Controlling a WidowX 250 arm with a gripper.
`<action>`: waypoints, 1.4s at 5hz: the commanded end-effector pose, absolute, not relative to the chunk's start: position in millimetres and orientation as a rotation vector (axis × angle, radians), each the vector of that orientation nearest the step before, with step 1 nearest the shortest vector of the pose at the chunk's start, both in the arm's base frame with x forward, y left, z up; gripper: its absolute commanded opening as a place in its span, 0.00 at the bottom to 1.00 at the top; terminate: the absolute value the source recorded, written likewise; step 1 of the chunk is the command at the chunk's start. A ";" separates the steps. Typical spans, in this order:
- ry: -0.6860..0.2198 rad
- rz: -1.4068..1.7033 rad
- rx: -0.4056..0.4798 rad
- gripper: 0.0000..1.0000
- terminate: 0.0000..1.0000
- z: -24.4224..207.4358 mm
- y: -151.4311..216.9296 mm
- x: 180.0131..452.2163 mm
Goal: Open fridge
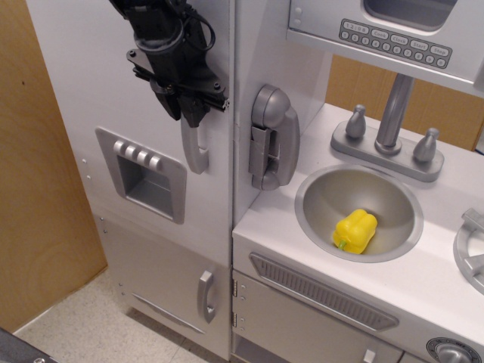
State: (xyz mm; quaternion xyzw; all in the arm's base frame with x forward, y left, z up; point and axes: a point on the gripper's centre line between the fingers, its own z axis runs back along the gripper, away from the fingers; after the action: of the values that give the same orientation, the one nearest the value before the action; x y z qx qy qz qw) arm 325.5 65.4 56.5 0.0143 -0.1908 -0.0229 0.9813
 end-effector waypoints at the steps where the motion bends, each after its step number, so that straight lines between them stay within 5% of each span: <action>1: -0.407 -0.071 0.092 0.00 0.00 76.0 74.1 282.3; 2: -0.376 -0.094 0.140 1.00 0.00 77.4 76.9 252.0; 4: -0.280 -0.183 0.123 1.00 0.00 75.9 50.9 204.2; 7: -0.191 -0.109 0.030 1.00 0.00 65.3 -15.4 243.9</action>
State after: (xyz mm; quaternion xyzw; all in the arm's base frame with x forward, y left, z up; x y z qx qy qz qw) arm 236.1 -18.3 52.0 0.0123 -0.0752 -0.0524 0.9957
